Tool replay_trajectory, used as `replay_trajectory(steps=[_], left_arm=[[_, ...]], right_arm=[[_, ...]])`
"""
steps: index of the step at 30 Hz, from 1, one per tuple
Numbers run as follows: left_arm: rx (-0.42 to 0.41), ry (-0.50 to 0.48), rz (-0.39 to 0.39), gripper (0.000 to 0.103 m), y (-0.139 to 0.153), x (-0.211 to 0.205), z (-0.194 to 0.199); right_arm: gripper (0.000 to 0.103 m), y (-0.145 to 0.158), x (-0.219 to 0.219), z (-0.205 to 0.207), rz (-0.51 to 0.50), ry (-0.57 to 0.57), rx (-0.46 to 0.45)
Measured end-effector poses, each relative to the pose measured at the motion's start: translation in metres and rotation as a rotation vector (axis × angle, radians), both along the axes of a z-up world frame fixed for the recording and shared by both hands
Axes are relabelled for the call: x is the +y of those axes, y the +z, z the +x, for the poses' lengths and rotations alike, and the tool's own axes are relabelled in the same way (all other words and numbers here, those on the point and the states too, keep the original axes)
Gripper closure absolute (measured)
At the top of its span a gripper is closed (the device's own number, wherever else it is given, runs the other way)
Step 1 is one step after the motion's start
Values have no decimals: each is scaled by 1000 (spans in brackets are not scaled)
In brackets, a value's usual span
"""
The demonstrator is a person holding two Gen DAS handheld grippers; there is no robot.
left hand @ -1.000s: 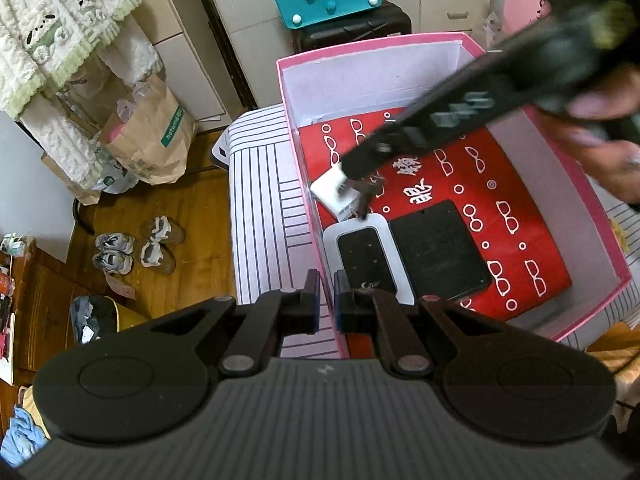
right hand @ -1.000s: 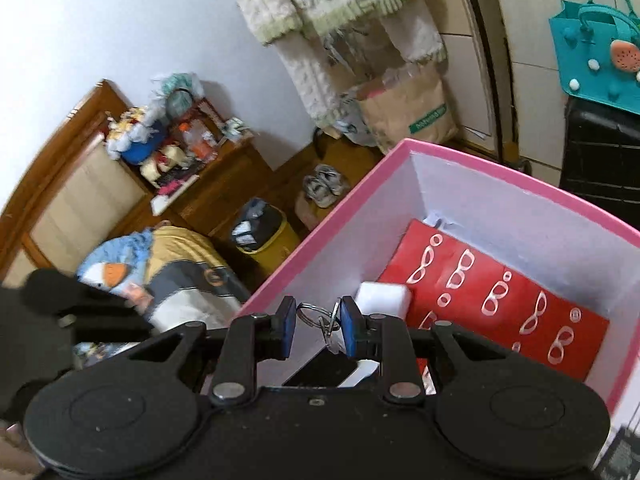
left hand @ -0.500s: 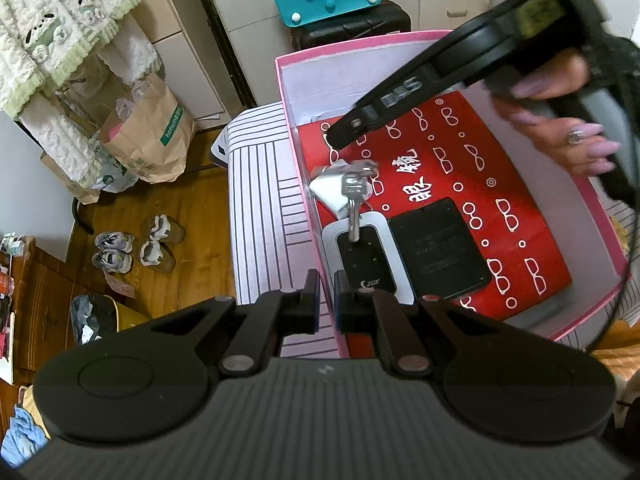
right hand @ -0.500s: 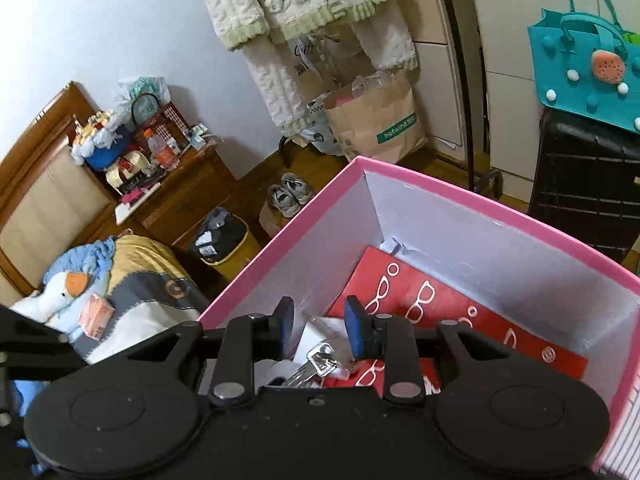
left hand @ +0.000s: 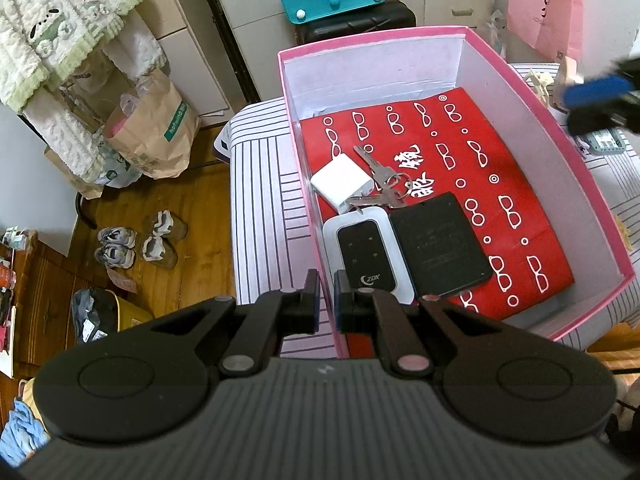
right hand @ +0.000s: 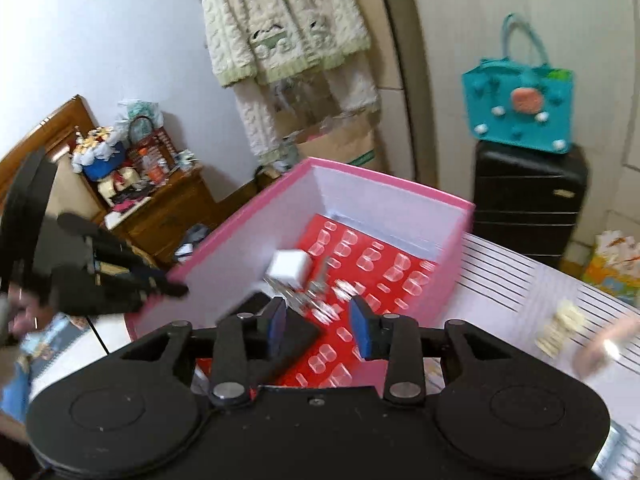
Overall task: Organize rigid objects
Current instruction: 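Move the right gripper to the yellow starfish and grasp it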
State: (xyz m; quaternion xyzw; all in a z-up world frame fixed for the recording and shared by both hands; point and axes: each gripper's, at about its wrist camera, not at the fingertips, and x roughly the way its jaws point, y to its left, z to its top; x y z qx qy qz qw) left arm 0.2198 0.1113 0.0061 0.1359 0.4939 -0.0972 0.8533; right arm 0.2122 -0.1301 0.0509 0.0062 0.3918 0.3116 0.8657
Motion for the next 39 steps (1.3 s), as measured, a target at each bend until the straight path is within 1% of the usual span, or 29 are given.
replay_trajectory(steps=[2,6,9,12,13,16,19,21,24,27,32,37,39], left_arm=[[-5,-1,9,97,-1,-2,0],[-30,-2,36,97,-1,-7,-5],[-33,0,46,97,-1,-8,-5],[-31,5,46,97,0,-8,-6],[-32,7,47,97,0,-8,-6],[-33,17,44,97,0,-8,-8],[-28,26,40,97,1,-8,-8],[-23,32,39,97,1,-8,-8],[-23,40,44,97,2,-9,-9],[-27,50,45,97,2,-10,-9],[-41,61,51,96,1,-12,-12],[-38,72,43,96,3,-11,-13],[-39,72,44,96,3,-10,-13]], right_arm=[[62,-2,-17,-17,-23,-37,-13],[61,-10,-47,-44,-71,-94,-11],[60,-22,-65,-63,-96,-134,7],[59,-41,-80,-79,-116,-162,14],[58,-48,-83,-83,-124,-169,9],[48,-66,-94,-96,-145,-188,-6],[47,-75,-94,-104,-224,-201,-22],[46,-77,-98,-109,-218,-201,-41],[45,-79,-100,-112,-194,-180,-40],[45,-83,-97,-118,-220,-152,-50],[45,-96,-94,-121,-223,-115,3],[45,-111,-95,-113,-243,-147,41],[45,-117,-94,-110,-256,-157,42]])
